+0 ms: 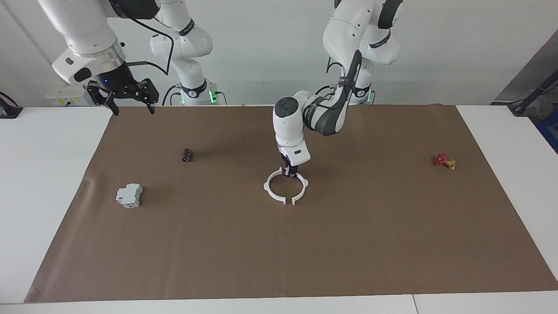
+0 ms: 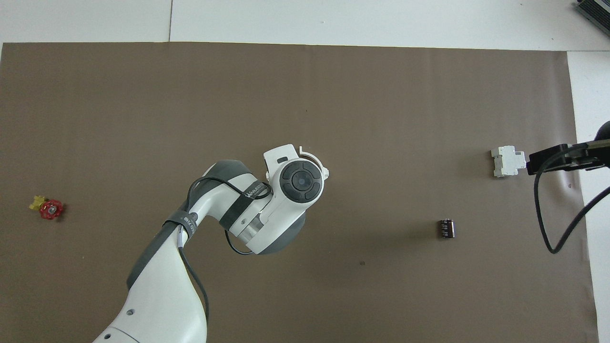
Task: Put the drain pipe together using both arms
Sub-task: 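Press the held clamp half onto the placed half with the left gripper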
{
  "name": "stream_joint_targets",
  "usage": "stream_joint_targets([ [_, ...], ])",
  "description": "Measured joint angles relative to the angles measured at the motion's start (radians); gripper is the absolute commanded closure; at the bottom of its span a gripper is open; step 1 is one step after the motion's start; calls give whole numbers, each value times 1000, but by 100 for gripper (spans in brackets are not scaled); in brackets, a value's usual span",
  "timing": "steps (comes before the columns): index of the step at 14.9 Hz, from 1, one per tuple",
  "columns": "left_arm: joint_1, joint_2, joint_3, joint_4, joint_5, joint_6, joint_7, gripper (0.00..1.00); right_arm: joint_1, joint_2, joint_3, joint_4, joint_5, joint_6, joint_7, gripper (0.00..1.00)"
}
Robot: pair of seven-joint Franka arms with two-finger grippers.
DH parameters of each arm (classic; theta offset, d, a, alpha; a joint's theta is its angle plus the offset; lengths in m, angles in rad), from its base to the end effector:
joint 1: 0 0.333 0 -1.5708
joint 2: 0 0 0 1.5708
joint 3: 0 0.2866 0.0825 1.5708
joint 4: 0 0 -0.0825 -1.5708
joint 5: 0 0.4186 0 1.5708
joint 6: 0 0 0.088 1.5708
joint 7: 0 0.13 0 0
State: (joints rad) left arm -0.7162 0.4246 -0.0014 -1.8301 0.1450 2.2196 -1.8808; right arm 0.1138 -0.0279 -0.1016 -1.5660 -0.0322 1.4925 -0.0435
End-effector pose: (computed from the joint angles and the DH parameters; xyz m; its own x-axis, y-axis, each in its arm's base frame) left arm 0.4972 -0.4243 0.2270 0.4738 0.8726 0.1183 0.8790 -0.4768 -0.0041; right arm 0.5722 0.0019 0.5840 0.9975 0.0533 -0.0469 0.0546 -0.9981 0.0273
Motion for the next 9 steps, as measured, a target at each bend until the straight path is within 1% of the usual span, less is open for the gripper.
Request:
stream_joint_targets([
  [9,0,5,0,3,0,27,-3,100,0,0,0,0,0,0,0,0],
])
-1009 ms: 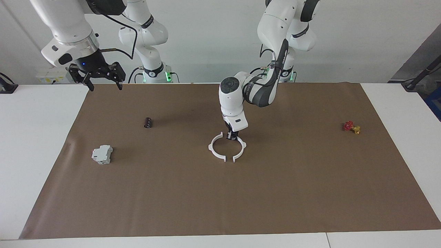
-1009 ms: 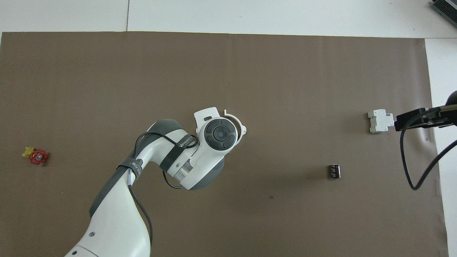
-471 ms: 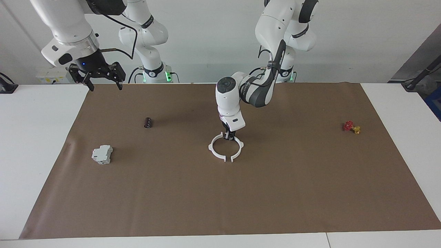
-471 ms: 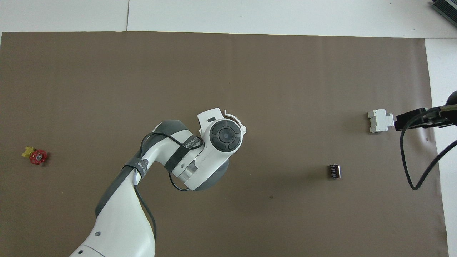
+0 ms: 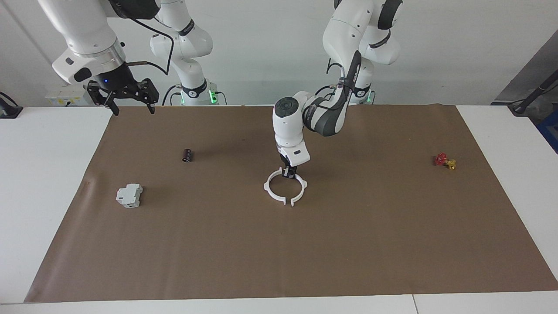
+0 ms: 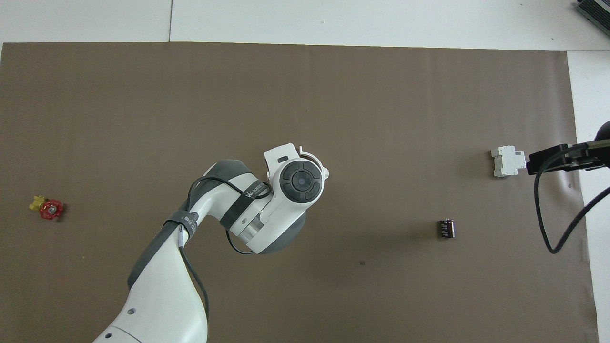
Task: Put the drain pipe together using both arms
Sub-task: 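Press the held clamp half onto the placed half with the left gripper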
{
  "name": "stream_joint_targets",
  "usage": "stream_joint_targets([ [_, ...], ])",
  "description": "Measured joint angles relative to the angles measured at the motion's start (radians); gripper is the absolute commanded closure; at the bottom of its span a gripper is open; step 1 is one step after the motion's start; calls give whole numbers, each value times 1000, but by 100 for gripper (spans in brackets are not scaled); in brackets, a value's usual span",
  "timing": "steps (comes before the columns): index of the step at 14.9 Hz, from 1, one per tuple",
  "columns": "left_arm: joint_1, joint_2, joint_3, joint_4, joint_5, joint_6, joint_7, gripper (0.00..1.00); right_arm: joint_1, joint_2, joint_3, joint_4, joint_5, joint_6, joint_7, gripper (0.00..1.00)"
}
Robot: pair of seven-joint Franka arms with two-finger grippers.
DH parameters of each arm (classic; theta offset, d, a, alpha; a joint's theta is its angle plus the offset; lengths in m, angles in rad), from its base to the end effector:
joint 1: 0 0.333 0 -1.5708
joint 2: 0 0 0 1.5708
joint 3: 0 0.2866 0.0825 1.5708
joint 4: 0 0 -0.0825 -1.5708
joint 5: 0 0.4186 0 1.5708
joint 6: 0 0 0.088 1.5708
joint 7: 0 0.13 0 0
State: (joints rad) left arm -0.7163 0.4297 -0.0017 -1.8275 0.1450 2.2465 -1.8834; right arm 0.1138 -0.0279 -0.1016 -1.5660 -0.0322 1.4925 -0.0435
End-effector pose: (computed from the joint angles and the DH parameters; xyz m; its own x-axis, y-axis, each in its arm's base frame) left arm 0.4995 -0.4274 0.2271 0.4726 0.8743 0.1105 0.8785 -0.4773 0.0192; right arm 0.5722 0.0019 0.5840 0.9975 0.0533 -0.0469 0.0546 -0.9981 0.0273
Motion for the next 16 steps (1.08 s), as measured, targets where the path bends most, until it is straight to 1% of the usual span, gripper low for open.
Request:
stream_joint_targets([
  [12,-1,4,-1,0,0,17,0,100,0,0,0,0,0,0,0,0],
  [16,-3,5,-2,0,0,17,31,100,0,0,0,0,0,0,0,0],
])
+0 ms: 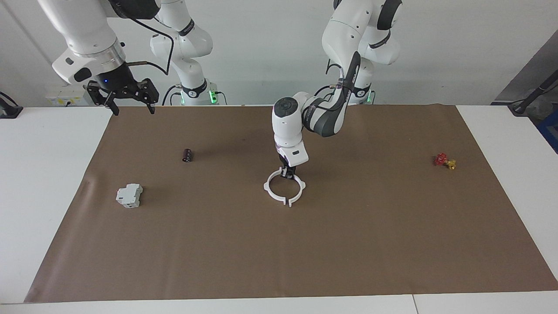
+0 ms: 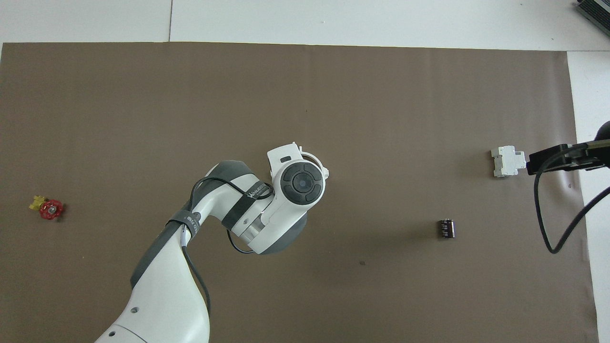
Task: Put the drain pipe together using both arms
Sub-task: 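Press the held clamp half onto the placed half with the left gripper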
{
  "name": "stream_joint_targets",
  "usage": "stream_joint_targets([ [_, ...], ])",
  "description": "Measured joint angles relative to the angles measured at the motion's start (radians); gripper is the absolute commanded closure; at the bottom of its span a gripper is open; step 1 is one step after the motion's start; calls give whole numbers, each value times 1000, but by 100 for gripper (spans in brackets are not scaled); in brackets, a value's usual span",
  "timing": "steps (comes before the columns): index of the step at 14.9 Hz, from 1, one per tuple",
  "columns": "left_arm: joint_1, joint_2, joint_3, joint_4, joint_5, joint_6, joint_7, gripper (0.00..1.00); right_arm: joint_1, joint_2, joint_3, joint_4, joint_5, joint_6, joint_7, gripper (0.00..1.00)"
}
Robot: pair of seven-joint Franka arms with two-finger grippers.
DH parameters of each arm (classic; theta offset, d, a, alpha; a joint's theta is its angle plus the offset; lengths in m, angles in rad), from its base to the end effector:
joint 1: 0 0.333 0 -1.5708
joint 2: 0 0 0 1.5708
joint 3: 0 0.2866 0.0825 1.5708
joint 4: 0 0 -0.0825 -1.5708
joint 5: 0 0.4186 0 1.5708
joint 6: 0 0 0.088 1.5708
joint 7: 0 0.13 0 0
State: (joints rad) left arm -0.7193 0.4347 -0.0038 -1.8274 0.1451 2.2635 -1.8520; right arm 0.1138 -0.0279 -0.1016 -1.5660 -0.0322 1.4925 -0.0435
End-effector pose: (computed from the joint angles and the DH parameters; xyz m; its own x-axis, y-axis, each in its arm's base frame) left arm 0.4984 -0.4313 0.2254 0.5050 0.8565 0.1065 0.8596 -0.5102 0.0270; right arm 0.5722 0.0019 0.5840 0.9975 0.0533 -0.0469 0.0546 -0.9981 0.0273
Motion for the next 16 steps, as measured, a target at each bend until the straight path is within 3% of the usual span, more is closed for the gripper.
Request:
stream_joint_targets([
  [10,-9,0,0,0,6,0,16,100,0,0,0,0,0,0,0,0],
  [11,-9,0,0,0,6,0,16,96,0,0,0,0,0,0,0,0],
  [12,-9,0,0,0,6,0,19,63,0,0,0,0,0,0,0,0],
  [15,-10,2,0,-2,6,-1,34,0,0,0,0,0,0,0,0,0],
  [16,-10,3,-1,-2,6,-1,38,0,0,0,0,0,0,0,0,0],
])
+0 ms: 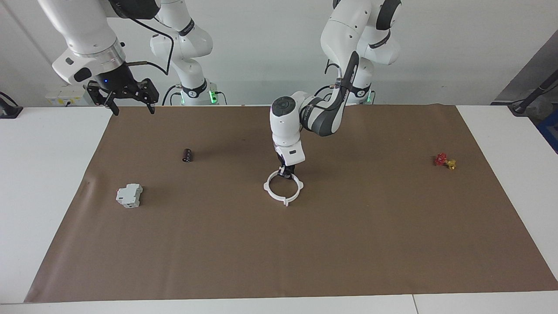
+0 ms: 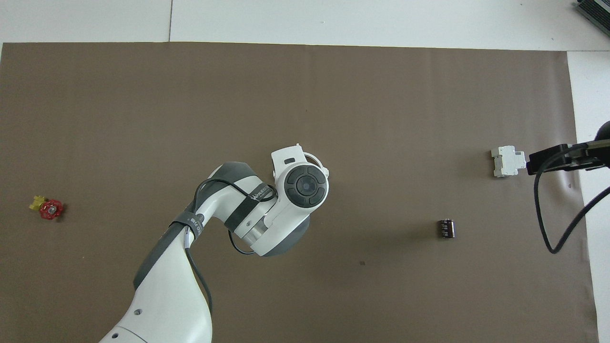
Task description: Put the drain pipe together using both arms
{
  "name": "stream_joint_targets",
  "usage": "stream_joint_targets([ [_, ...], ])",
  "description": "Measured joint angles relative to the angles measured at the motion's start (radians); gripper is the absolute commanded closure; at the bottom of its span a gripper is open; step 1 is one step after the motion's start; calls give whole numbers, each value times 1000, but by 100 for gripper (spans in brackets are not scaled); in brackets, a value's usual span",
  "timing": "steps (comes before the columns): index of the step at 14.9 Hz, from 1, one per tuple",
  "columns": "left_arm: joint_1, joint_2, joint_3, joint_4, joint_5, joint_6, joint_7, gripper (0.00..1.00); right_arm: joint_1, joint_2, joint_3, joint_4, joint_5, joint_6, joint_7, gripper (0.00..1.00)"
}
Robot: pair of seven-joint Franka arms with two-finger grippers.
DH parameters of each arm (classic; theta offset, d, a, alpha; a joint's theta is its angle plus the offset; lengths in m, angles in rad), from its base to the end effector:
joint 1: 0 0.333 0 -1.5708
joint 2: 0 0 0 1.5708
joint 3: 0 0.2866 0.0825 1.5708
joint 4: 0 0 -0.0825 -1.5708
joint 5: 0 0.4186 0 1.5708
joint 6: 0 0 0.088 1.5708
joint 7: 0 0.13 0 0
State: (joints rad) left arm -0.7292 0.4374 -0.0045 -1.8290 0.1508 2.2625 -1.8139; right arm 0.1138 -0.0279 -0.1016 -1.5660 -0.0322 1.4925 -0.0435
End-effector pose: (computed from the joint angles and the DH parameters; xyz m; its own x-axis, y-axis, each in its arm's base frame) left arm 0.4933 -0.4358 0.2228 0.5492 0.8281 0.1123 0.8321 -0.5544 0.0183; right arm 0.5722 0.0019 0.5840 0.9975 0.0533 -0.0469 0.0546 -0.9981 0.0273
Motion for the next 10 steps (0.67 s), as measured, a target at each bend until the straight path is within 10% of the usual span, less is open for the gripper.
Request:
stream_joint_targets([
  [10,0,1,6,11,0,-53,68,0,0,0,0,0,0,0,0,0],
])
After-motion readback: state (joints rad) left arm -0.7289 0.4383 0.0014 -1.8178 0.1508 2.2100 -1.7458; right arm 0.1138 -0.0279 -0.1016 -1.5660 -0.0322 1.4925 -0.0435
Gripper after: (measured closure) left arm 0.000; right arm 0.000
